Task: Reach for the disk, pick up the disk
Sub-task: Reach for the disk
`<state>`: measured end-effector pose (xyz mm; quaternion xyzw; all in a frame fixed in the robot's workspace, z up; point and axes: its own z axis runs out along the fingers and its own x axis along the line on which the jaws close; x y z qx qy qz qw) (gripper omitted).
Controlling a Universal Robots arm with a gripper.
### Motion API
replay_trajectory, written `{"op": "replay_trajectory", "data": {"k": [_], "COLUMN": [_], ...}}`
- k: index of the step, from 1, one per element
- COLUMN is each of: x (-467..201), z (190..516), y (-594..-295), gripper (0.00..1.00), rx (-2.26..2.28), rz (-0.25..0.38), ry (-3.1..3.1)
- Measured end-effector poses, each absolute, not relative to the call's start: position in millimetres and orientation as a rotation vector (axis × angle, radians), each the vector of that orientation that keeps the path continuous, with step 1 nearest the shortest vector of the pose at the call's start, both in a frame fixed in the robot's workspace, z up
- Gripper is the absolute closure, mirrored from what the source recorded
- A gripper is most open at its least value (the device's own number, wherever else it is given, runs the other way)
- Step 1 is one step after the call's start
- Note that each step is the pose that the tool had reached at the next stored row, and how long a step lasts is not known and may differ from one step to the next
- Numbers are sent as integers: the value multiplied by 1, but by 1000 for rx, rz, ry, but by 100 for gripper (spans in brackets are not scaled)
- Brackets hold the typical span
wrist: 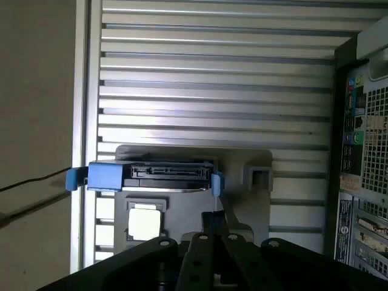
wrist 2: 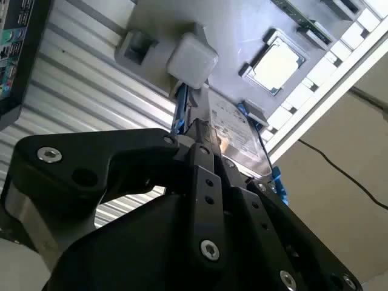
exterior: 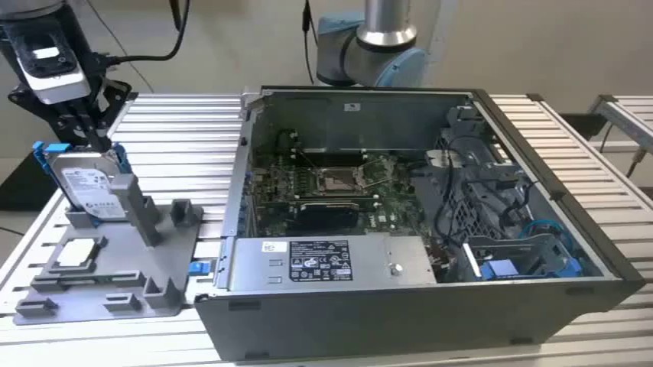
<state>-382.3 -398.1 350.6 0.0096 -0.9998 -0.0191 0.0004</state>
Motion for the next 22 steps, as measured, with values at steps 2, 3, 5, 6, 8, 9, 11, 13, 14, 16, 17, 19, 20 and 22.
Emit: {"op": "replay_trajectory", "data": {"k": [2, 3, 5, 6, 8, 9, 11, 13, 14, 16, 17, 19, 20, 22], "x": [-382, -382, -382, -382, -382, -382, -382, -382, -382, -382, -382, -385, -389, -398], "z": [351, 351, 351, 351, 351, 351, 351, 351, 351, 351, 351, 351, 350, 350], "y": [-398, -398, -398, -398, -398, -398, -398, -398, -397, -393, -389, -384, -383, -383], "gripper": [100, 100, 100, 100, 100, 100, 100, 100, 100, 100, 100, 100, 100, 100], "rx": [30, 30, 30, 30, 30, 30, 30, 30, 30, 30, 30, 30, 30, 30], "rz": [-60, -60, -60, -60, -60, -60, -60, -60, -60, -60, -60, -60, -60, -60], "ry": [-3140, -3140, -3140, -3140, -3140, -3140, -3140, -3140, -3140, -3140, -3140, -3140, -3140, -3140]}}
